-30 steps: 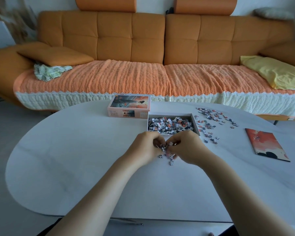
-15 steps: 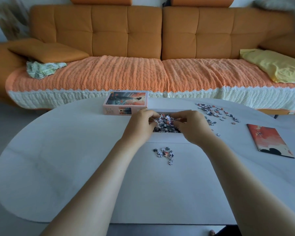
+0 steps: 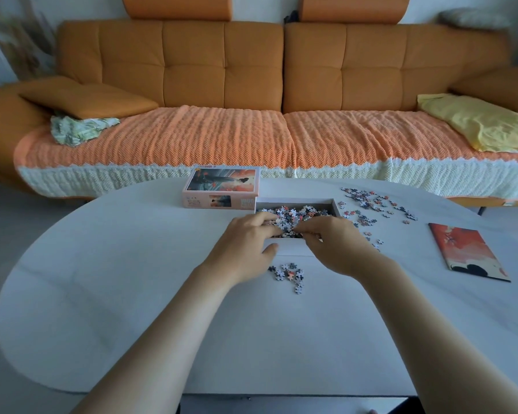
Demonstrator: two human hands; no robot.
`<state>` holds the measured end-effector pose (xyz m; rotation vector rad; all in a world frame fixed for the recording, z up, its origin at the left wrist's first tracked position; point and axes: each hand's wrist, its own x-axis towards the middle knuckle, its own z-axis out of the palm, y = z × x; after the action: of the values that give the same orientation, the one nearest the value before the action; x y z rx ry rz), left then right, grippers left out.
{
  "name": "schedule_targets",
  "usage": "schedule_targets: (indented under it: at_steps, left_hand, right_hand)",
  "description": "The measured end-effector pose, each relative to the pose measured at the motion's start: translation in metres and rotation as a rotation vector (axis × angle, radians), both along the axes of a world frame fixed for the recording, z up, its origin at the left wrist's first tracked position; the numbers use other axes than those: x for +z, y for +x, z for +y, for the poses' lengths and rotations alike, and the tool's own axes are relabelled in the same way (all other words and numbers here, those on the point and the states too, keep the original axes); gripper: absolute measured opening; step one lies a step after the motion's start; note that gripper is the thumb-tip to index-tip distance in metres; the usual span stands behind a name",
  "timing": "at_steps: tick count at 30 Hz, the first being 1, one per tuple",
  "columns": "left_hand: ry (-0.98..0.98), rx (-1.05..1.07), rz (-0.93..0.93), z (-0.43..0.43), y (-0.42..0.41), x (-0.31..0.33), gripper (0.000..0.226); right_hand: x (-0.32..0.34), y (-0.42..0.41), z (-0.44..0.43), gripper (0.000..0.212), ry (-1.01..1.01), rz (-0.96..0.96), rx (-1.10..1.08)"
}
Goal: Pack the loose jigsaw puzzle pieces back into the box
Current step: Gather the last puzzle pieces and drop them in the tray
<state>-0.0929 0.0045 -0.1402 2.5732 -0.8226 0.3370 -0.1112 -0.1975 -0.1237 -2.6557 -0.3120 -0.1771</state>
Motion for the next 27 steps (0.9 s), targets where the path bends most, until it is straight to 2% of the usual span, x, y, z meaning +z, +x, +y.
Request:
schedule_targets:
  at_steps: [3,5,7,9,10,12,13,15,20,24,27]
  left_hand:
    - [-0.104,-0.031,-0.12,0.005,-0.006,0.0,0.013]
    - [-0.128,-0.046,-0.086,0.005,-0.015,0.003,0.009]
    - [-0.093,-0.039,0.002,0.005,-0.023,0.002,0.009]
    - [-0.022,-0.019,0.075,0.006,-0.03,-0.005,0.006]
    - [0.013,-0.004,0.112,0.006,-0.032,-0.01,0.008]
    - [0.095,0.02,0.177,0.006,-0.035,-0.016,0.029]
    - [0.117,0.024,0.199,0.006,-0.036,-0.019,0.038]
    - [0.095,0.018,0.229,0.002,-0.037,-0.021,0.041]
    - [-0.001,-0.015,0.258,-0.008,-0.041,-0.02,0.03]
    - [-0.02,-0.004,0.32,-0.006,-0.04,-0.017,0.035]
    - [0.057,-0.041,0.366,-0.007,-0.043,-0.018,0.043]
  right_hand:
    - [0.001,-0.005,-0.005,0.029,0.016,-0.193,0.053]
    - [0.005,-0.011,-0.005,0.029,0.037,-0.223,0.104]
    - [0.007,-0.019,-0.002,0.024,0.011,-0.119,0.149]
    - [0.007,-0.028,0.001,0.026,-0.074,0.066,0.16]
    - [0.005,-0.032,0.001,0.036,-0.145,0.155,0.147]
    - [0.001,-0.036,0.001,0.057,-0.26,0.285,0.105]
    - [-0.001,-0.037,0.002,0.062,-0.276,0.316,0.085]
    - [-0.005,-0.036,0.004,0.053,-0.244,0.307,0.062]
    - [-0.009,-0.035,0.01,0.016,-0.119,0.268,0.05]
    - [-0.013,-0.037,0.009,0.011,-0.144,0.264,0.032]
    - [-0.01,-0.042,0.009,0.015,-0.134,0.31,0.06]
